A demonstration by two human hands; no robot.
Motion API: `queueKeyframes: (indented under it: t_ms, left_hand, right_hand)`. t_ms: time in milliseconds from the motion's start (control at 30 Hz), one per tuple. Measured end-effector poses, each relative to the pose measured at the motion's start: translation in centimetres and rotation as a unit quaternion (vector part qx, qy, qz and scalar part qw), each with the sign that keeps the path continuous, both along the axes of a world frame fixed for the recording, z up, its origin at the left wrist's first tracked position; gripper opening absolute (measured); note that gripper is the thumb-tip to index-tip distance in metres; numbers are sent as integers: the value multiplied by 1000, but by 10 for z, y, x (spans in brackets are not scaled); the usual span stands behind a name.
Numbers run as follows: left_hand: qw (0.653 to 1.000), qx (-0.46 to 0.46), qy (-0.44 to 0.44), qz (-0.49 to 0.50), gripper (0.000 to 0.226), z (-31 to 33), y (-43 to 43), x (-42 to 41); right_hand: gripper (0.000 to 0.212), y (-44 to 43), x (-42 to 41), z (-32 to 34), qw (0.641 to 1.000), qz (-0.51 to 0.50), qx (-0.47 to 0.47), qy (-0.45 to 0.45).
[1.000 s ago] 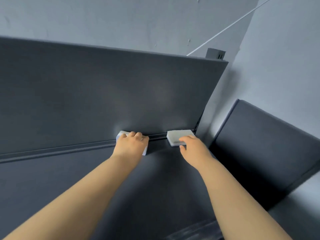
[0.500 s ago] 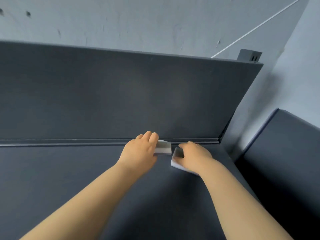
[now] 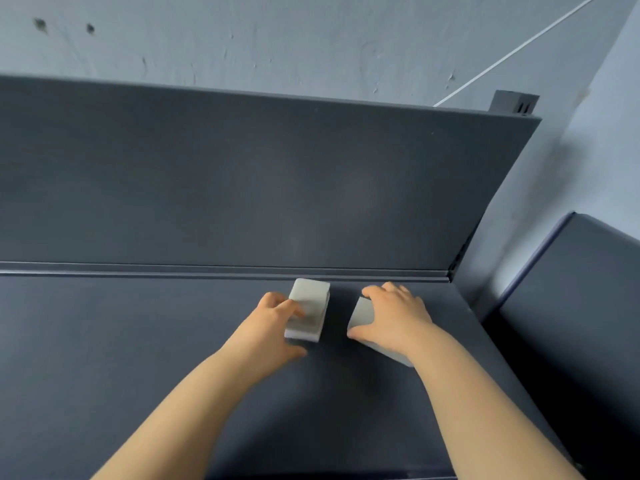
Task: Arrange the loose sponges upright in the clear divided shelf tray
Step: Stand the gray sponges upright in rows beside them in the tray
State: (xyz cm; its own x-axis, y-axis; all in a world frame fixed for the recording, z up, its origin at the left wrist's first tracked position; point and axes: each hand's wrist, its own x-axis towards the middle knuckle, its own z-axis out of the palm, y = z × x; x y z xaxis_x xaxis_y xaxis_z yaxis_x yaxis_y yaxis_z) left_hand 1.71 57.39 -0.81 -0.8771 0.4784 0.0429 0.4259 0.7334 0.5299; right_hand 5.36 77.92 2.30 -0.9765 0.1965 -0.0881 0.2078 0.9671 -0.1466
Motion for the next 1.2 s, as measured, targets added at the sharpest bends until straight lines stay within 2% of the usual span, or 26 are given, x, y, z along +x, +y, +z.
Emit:
queueKeyframes:
  t_ms: [133,267,333,400,467,533,633,800,933,1033,1133,1200]
  left_hand:
    - [999,25,26,38,27,3,9,0]
    - [997,-7,58,50,32,13,33,-19]
    - [997,-57,36,47,43,15,43,-32]
    - [992,-113,-11,45,55,15,50,-42]
    - [991,-115,-60,32,65,17,53,-46]
    - [991,-87,-97,16,70,19,53,-46]
    - [990,-45,-134,5,76,22,51,-42]
    - [987,-4,-158,3,84,20,56,-41]
    - [981,80,-175,4,87,15,55,-37]
    - [975,163,-149,15,76,19,51,-24]
    - [952,282,-109,39,51,26,39,-8]
    - [942,319,-85,52,42,31,27,2]
  right_hand:
    - [64,0,8,1,998,11,-61,-9]
    - [46,2,15,2,995,-3,-95,13]
    - [39,2,18,3,983,-23,-159,93]
    - [43,1,19,3,942,-20,-234,238]
    - [51,0,21,4,900,-8,-282,331]
    - [52,1,22,1,895,-10,-294,336]
    - [46,5,24,-9,919,-41,-269,286]
    - [41,12,25,-8,924,-68,-267,264]
    - [38,13,29,-9,919,-78,-288,259]
    - [35,9,37,-9,916,-71,-297,260]
    - [34,-2,44,-7,906,-53,-318,275]
    - [38,-12,46,-5,900,-33,-329,283]
